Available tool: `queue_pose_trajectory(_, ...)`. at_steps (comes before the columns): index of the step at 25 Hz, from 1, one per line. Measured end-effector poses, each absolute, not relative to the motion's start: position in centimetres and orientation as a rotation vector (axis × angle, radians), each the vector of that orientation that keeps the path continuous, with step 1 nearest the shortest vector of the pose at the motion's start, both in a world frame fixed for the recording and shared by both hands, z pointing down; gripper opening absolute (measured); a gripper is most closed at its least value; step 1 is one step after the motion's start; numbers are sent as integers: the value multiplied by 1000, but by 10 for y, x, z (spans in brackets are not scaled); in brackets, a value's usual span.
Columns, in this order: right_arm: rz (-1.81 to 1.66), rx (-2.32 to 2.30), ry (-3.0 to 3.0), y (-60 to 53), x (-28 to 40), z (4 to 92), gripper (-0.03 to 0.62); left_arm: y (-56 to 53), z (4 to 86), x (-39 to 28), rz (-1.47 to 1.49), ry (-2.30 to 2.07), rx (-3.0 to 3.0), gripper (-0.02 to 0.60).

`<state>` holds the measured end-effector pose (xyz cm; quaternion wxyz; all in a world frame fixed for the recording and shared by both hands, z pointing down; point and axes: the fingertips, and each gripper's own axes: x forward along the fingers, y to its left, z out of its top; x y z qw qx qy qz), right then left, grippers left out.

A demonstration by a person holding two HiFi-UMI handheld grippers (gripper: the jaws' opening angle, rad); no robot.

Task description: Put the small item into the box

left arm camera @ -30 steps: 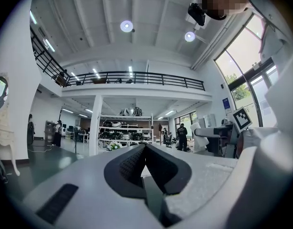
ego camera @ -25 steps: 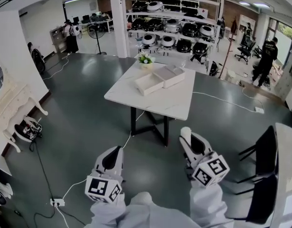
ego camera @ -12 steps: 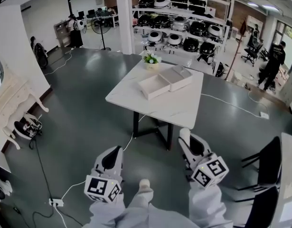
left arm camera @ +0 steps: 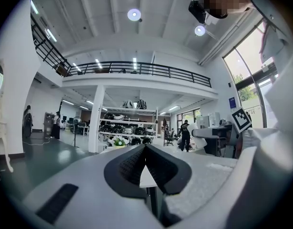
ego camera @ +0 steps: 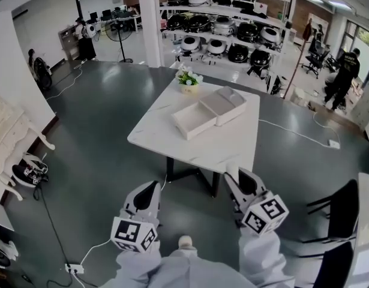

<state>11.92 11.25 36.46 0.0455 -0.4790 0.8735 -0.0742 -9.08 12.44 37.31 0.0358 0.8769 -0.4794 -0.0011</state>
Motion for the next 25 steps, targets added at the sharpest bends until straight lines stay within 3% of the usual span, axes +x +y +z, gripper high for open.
queue_pose_trajectory(25, -317, -1522, 2665, -45, 111, 405, 120, -29, 417, -79, 33, -1363, 2651, 0)
